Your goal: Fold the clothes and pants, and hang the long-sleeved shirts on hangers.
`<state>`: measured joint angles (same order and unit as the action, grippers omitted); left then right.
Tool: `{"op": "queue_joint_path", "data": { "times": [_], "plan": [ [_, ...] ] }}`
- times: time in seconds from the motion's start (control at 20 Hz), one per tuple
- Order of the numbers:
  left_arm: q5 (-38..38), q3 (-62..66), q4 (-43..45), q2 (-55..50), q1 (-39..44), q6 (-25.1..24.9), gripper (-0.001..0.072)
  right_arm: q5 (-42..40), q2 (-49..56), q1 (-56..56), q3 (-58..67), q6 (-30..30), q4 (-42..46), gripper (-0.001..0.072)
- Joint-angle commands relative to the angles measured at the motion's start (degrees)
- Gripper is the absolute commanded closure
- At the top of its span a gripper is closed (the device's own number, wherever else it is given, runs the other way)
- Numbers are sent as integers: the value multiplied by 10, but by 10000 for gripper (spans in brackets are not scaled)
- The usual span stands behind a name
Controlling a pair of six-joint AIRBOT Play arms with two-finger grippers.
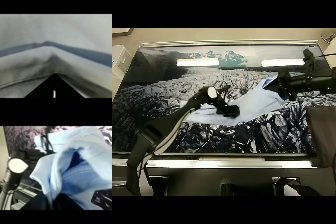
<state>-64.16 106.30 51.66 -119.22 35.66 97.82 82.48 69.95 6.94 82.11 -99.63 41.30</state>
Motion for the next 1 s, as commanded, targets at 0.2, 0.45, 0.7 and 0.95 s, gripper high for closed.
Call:
{"op": "queue_joint_path", "data": {
  "times": [0.2,0.45,0.7,0.95],
  "plan": [
    [223,0,-221,-16,95,21,687,1,-30,-5,1,-33,1,668],
    [78,0,-63,-4,16,21,689,-1,-7,-5,1,-23,8,668],
    [-63,0,150,84,-131,-18,689,-20,69,-10,1,31,-121,669],
    [-88,0,194,193,-267,-36,688,-94,148,-115,1,35,-143,669]
  ]
}}
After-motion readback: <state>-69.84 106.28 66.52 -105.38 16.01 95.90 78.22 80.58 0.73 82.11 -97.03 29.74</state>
